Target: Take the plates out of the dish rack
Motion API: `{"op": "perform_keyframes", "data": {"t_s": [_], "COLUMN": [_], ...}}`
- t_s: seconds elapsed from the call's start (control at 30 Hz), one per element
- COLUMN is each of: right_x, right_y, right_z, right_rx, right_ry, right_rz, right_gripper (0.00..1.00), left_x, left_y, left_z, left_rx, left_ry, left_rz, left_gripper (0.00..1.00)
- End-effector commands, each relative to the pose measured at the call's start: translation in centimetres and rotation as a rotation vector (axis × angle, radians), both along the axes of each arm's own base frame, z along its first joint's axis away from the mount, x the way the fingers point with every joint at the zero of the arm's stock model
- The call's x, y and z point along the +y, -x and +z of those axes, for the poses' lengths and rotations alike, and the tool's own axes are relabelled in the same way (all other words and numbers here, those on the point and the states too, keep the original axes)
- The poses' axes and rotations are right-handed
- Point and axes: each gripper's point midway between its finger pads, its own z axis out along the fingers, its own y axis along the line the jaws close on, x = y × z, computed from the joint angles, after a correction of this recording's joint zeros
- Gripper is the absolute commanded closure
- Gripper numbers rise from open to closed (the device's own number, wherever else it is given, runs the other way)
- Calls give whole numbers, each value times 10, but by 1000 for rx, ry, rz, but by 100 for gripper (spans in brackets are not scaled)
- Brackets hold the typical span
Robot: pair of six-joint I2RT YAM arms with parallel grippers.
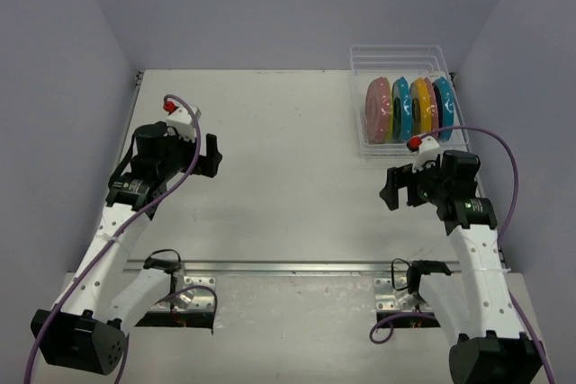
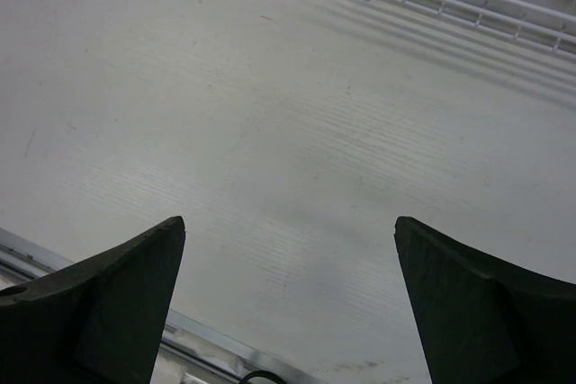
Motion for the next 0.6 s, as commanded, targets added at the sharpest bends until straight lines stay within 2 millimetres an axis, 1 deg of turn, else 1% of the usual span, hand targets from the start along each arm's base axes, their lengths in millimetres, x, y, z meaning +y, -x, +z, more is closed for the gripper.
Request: {"op": "perform_keyframes", "data": {"t_s": [0.0, 0.13, 0.23, 0.27, 0.3, 0.37, 0.43, 0.47, 0.5, 0.57], "right_x": [1, -5, -15, -18, -21, -26, -30, -34, -38, -49], "right_y": [-8, -14, -31, -33, -47, -64, -88, -96, -108, -128], "right_z": [9, 15, 37, 31, 49, 65, 80, 74, 86, 87], "right_rx": [-43, -51, -83, -57, -80, -81, -80, -50, -67, -32], "right_ry": [-1, 16, 57, 67, 84, 108, 133, 139, 142, 139], "right_rz": [1, -28, -60, -69, -72, -67, -50, -50, -51, -63], "right_gripper": [1, 1, 1, 1, 1, 3, 8, 9, 12, 16], "left_x": [-1, -3, -3, -3, -4, -3, -2, -2, -2, -1], "left_y": [-8, -8, -9, -9, -9, -10, -12, -12, -13, -13], "left_z": [17, 15, 15, 15, 16, 16, 17, 18, 19, 19], "left_rx": [-60, -53, -51, -50, -50, -49, -50, -51, -51, -52], "left_ry": [11, 16, 15, 17, 17, 12, 9, 10, 11, 10], "left_rz": [-11, -18, -18, -19, -21, -18, -13, -11, -8, -5], "left_gripper": [0, 0, 0, 0, 0, 0, 0, 0, 0, 0]}}
